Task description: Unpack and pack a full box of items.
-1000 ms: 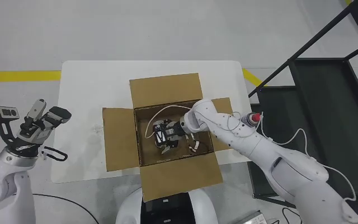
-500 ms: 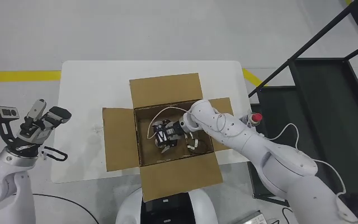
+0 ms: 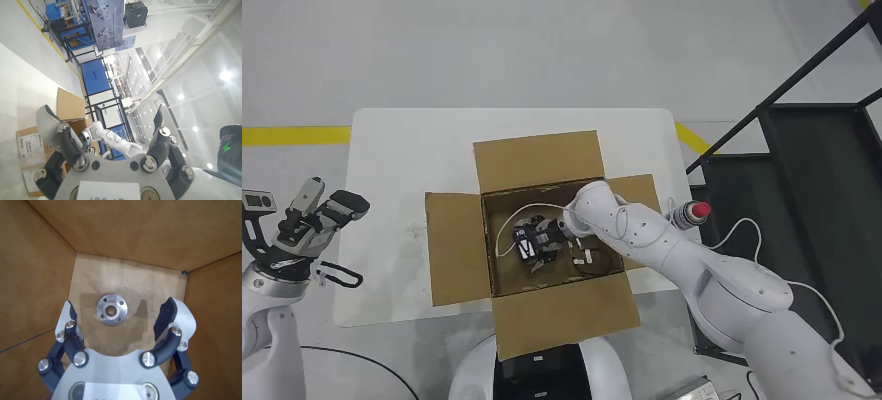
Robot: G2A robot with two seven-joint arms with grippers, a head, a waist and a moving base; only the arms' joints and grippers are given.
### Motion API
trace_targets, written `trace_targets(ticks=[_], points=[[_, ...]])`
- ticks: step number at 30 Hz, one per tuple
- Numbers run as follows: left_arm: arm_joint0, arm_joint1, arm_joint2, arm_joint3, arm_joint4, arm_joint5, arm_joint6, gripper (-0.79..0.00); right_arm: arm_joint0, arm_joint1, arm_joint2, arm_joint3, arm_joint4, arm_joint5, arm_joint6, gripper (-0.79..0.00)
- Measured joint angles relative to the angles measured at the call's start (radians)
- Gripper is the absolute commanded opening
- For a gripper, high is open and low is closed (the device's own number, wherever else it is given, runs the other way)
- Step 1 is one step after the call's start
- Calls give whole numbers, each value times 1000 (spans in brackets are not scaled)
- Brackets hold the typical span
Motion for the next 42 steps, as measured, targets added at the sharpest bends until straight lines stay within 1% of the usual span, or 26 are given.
trace_targets(ticks=[1,4,6,7,9,14,15,17,19,22,25,26,27,30,31,32,33,35,36,42], points=[[0,0,0,0,0,0,0,0,0,-4,-4,9,-9,3,-8,-271],[0,0,0,0,0,0,0,0,2,-15,-13,32,-30,6,-23,-240],[0,0,0,0,0,0,0,0,3,-20,-16,45,-38,7,-32,-262],[0,0,0,0,0,0,0,0,3,-24,-18,54,-42,7,-38,-299],[0,0,0,0,0,0,0,0,5,-29,-20,65,-48,7,-46,-342],[0,0,0,0,0,0,0,0,6,-41,-25,92,-67,7,-62,-372],[0,0,0,0,0,0,0,0,6,-43,-26,97,-69,6,-64,-409],[0,0,0,0,0,0,0,0,6,-46,-27,106,-76,7,-71,-428],[0,0,0,0,0,0,0,0,6,-49,-27,113,-80,8,-77,-474],[0,0,0,0,0,0,0,0,6,-52,-27,116,-87,5,-82,-489],[0,0,0,0,0,0,0,0,8,-54,-26,114,-94,7,-86,-554],[0,0,0,0,0,0,0,0,8,-54,-25,114,-95,8,-87,-613],[0,0,0,0,0,0,0,0,8,-54,-24,114,-97,9,-88,-653],[0,0,0,0,0,0,0,0,7,-54,-21,113,-104,14,-90,-646],[0,0,0,0,0,0,0,0,7,-54,-20,113,-106,16,-91,-619],[0,0,0,0,0,0,0,0,7,-54,-19,112,-108,17,-92,-637],[0,0,0,0,0,0,0,0,7,-54,-17,110,-109,19,-93,-693],[0,0,0,0,0,0,0,0,8,-53,-14,106,-112,20,-96,-767],[0,0,0,0,0,0,0,0,8,-53,-13,105,-113,21,-96,-785],[0,0,0,0,0,0,0,0,5,-51,-6,95,-122,24,-95,-785]])
